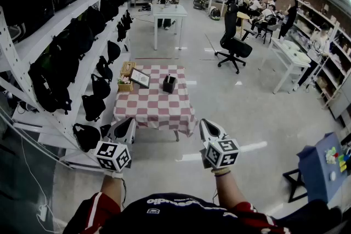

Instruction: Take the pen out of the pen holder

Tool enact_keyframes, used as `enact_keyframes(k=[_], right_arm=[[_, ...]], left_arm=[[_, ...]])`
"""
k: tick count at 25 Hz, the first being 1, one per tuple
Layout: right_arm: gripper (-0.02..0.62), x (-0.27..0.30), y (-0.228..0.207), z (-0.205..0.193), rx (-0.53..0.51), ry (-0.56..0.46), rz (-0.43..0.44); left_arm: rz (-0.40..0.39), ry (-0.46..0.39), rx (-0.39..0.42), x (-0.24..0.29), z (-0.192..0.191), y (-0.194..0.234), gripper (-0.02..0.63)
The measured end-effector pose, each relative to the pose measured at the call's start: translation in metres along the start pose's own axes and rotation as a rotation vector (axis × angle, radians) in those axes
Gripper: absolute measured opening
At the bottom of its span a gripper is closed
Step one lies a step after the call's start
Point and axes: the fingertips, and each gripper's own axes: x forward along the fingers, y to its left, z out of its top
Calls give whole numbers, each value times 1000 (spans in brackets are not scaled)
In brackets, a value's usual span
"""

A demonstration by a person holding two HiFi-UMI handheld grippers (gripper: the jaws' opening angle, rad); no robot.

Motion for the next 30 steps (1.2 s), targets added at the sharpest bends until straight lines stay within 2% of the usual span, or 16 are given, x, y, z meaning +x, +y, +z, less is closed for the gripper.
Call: enact_keyframes(k=[30], right_arm=[[-6, 10, -20, 7, -44, -30, 13]], left_arm=[[22, -23, 15, 18, 6, -17, 6]])
